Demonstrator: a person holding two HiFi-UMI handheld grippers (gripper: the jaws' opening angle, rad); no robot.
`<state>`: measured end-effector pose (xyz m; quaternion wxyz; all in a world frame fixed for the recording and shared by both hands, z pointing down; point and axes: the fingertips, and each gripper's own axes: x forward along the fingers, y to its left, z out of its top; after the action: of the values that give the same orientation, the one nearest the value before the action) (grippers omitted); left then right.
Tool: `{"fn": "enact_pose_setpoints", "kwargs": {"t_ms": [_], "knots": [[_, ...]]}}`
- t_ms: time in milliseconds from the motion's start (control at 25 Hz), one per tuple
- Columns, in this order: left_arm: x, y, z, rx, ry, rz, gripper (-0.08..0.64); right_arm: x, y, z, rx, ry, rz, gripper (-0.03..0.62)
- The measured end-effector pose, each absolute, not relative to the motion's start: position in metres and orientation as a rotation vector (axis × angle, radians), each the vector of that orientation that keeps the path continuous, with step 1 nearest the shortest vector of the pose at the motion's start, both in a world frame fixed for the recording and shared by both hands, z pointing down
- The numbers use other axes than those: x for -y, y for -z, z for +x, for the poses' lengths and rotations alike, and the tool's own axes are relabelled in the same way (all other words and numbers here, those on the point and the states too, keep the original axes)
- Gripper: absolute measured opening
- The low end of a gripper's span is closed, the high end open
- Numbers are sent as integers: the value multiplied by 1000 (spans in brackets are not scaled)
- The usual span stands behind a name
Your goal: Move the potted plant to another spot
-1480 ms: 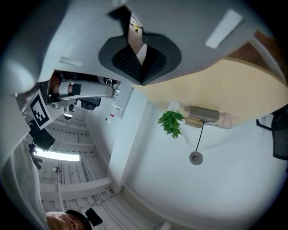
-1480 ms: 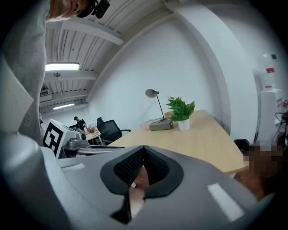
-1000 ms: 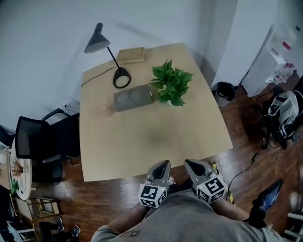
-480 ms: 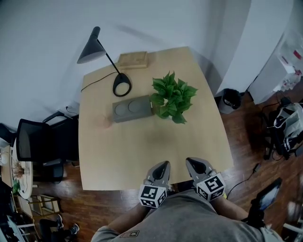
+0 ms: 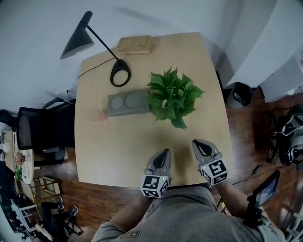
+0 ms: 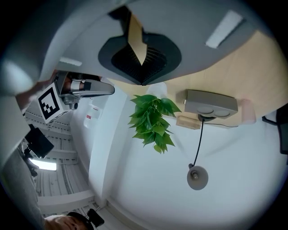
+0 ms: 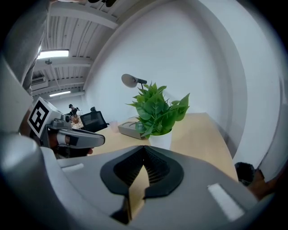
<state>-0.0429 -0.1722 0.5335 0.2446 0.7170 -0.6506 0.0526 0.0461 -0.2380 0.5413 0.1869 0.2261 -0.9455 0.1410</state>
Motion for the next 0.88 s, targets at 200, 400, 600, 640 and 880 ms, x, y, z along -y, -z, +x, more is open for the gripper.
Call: {"fn": "enact_pose_setpoints", "kwargs": {"t_ms": [200, 400, 600, 640, 880], "knots": [[203, -556, -53, 1754, -168, 1948, -6, 269, -559, 31, 2642, -387, 647, 5], [218, -573, -60, 1737, -182, 1918, -6, 284, -576, 19, 2619, -329, 606, 5], [223, -585, -66, 1727, -202, 1898, -6, 296, -594, -1, 2612, -173, 457, 48], [223, -586, -67, 1727, -205, 1892, -6, 299, -598, -6, 2607, -149, 421, 155], [214, -594, -81, 1741, -241, 1839, -6, 325, -612, -32, 2611, -85, 272, 384]]}}
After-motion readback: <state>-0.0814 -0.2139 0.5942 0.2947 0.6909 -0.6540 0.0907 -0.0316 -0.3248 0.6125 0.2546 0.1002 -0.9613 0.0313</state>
